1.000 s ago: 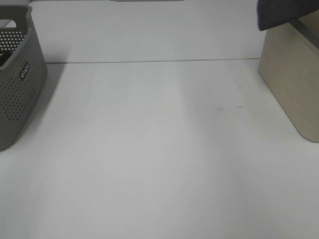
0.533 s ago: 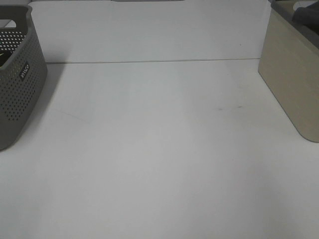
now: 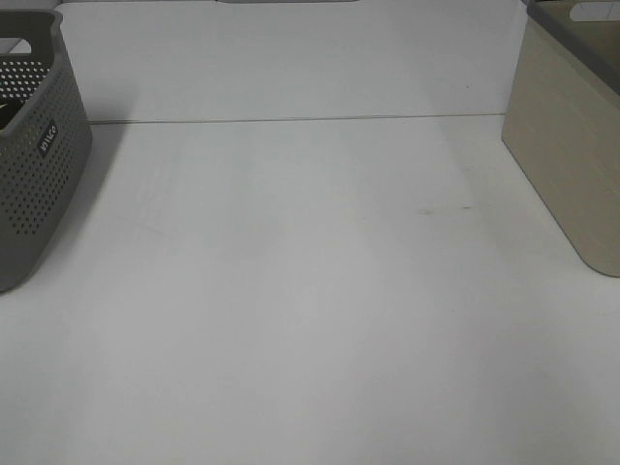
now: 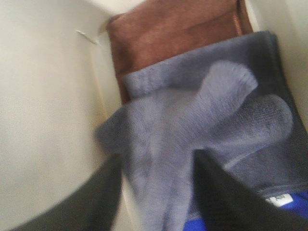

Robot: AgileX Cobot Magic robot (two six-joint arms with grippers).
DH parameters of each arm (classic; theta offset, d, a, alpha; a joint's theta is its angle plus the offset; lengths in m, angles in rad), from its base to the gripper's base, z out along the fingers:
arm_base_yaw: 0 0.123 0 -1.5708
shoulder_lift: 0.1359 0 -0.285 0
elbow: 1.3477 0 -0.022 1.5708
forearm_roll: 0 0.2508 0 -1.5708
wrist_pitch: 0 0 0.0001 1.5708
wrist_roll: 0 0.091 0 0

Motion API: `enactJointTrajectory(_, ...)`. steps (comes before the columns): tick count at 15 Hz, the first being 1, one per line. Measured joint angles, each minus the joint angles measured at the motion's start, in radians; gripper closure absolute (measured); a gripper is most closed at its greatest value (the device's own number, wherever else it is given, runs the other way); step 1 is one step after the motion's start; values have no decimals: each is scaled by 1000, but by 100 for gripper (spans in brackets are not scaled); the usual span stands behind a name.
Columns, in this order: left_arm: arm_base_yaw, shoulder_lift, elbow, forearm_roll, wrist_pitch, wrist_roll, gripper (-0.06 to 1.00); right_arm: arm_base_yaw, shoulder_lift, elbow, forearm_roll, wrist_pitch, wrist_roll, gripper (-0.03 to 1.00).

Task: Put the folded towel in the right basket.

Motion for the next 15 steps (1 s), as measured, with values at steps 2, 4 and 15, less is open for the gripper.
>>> enactJointTrajectory(2, 0, 0, 0, 0, 0, 0, -4, 0, 1, 0, -17, 0, 13, 24)
enactJointTrajectory(4, 0, 0, 0, 0, 0, 0, -4, 0, -9, 0, -10, 24, 18, 11)
enactJointTrajectory(15, 0, 0, 0, 0, 0, 0, -4, 211, -269, 6, 142, 198, -116, 8)
